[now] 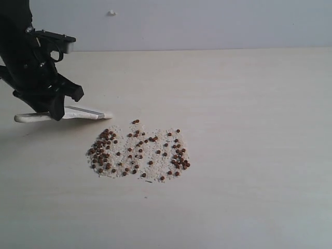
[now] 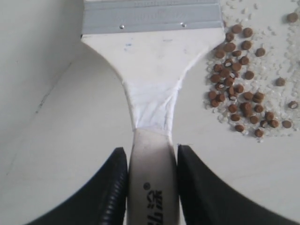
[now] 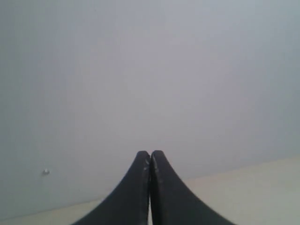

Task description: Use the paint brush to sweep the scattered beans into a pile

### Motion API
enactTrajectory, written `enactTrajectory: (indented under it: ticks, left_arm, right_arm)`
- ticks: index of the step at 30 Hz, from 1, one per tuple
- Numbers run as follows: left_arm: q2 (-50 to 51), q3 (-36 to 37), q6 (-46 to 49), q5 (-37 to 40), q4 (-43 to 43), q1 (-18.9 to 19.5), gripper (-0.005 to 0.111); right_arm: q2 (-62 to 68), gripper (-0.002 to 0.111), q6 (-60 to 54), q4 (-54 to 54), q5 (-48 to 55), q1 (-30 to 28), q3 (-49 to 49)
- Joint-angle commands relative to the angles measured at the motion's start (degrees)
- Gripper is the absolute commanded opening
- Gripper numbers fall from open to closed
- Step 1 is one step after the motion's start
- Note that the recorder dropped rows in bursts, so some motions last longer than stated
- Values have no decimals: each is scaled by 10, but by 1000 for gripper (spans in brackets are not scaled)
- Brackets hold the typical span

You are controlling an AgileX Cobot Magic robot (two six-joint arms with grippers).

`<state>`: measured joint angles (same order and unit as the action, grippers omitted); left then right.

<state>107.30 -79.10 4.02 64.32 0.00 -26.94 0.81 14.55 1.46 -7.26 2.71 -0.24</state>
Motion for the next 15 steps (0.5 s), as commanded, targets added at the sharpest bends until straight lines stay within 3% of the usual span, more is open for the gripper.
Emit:
enactTrajectory:
  ticks: [1, 6, 12, 15]
  left_arm:
    - [-7, -15, 2, 14, 0, -3, 0]
    - [-7, -15, 2, 22, 4, -3, 0]
    - [-7, -15, 2, 22, 4, -3, 0]
    - [-7, -15, 2, 20, 9, -3, 0]
  right_arm:
    - [29, 0, 30, -58, -87, -4, 2]
    - [120, 0, 53, -143, -210, -4, 2]
    - [344, 0, 71, -240, -258, -4, -60]
    - [484, 0, 140, -390, -358, -4, -117]
